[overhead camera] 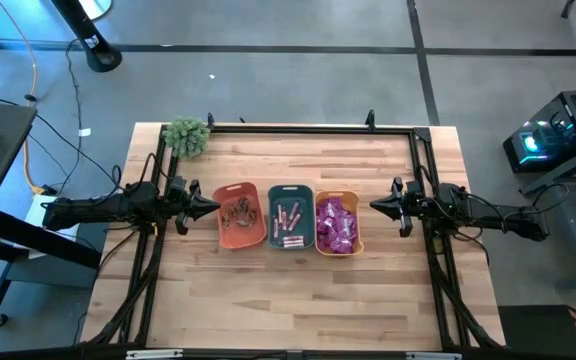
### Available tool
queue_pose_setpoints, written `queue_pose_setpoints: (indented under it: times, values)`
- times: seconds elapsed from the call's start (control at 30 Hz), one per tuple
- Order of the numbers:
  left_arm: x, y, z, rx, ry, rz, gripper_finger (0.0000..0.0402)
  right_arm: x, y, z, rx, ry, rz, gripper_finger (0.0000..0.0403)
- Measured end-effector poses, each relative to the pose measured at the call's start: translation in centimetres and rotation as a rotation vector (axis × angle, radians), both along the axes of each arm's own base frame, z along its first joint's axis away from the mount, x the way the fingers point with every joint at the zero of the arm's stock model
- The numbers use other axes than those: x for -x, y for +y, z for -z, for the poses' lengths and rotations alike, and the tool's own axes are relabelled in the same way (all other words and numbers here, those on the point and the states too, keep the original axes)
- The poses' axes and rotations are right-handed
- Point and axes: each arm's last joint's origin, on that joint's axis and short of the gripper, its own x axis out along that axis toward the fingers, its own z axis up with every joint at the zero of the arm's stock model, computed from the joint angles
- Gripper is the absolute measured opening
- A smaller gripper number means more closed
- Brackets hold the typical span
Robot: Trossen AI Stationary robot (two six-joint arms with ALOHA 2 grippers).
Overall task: Sort candy
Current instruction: Return to Home Position
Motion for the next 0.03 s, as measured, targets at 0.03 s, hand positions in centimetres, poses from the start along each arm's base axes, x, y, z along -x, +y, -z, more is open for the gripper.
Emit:
queue_pose_setpoints:
  times: [0.03]
  values:
    - [0.00, 0.00, 0.00, 0.000, 0.000, 0.000, 0.0000, 0.00, 0.00, 0.00, 0.000, 0.000, 0.000, 0.0000]
